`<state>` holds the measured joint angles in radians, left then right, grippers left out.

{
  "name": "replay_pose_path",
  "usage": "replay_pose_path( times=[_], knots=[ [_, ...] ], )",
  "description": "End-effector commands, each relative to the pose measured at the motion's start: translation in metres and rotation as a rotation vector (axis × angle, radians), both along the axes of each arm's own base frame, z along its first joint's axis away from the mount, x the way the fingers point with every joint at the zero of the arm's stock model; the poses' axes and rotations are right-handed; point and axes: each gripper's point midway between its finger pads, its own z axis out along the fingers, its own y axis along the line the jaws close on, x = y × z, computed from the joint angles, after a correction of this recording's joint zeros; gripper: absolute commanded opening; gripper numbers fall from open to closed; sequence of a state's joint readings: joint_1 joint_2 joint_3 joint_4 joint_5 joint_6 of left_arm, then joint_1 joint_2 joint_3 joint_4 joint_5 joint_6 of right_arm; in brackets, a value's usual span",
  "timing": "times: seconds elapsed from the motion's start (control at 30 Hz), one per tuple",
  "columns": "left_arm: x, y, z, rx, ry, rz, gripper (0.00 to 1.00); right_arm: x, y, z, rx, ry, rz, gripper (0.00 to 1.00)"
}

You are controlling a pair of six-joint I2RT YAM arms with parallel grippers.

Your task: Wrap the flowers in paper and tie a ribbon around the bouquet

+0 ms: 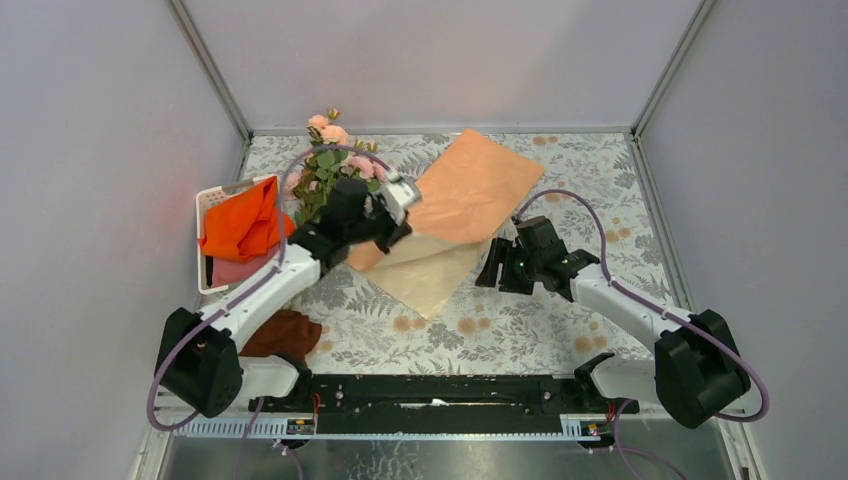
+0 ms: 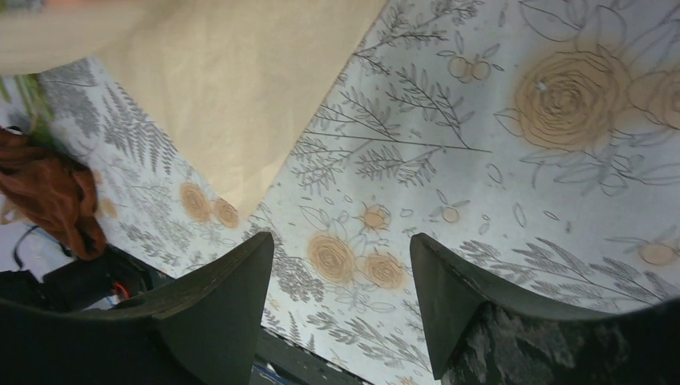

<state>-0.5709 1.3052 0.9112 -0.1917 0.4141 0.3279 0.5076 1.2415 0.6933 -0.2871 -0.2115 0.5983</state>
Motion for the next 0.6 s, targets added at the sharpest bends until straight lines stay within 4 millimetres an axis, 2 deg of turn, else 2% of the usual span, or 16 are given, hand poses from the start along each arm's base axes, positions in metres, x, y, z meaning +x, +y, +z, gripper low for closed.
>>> replay_pose_path(
  times=[0.0, 0.07, 0.17, 0.23, 0.33, 0.37, 0.43, 0.57],
  knots=[
    [0.056, 0.044, 0.057, -0.277, 0.074, 0.292, 0.00, 0.019, 0.024, 0.010, 0.148, -0.028, -0.052, 0.72],
    [0.078, 0.076, 0.072, -0.360, 0.065, 0.419, 0.00, 0.030, 0.026, 0.005, 0.149, -0.038, -0.081, 0.75],
    [0.107, 0.142, 0.088, -0.469, 0.024, 0.630, 0.00, 0.053, 0.014, -0.003, 0.119, -0.057, -0.153, 0.77],
    [0.121, 0.189, 0.088, -0.517, 0.026, 0.763, 0.00, 0.071, 0.003, -0.006, 0.133, -0.066, -0.195, 0.77],
    [0.133, 0.252, 0.069, -0.575, 0.062, 0.932, 0.00, 0.101, -0.017, -0.017, 0.114, -0.058, -0.262, 0.77],
    [0.134, 0.267, 0.060, -0.595, 0.091, 0.963, 0.00, 0.110, -0.021, -0.020, 0.112, -0.057, -0.269, 0.77],
    [0.133, 0.286, 0.041, -0.623, 0.155, 0.989, 0.00, 0.130, -0.022, -0.025, 0.117, -0.062, -0.265, 0.77],
    [0.130, 0.306, 0.022, -0.659, 0.206, 1.019, 0.00, 0.163, -0.004, -0.040, 0.182, 0.009, -0.268, 0.76]
  ],
)
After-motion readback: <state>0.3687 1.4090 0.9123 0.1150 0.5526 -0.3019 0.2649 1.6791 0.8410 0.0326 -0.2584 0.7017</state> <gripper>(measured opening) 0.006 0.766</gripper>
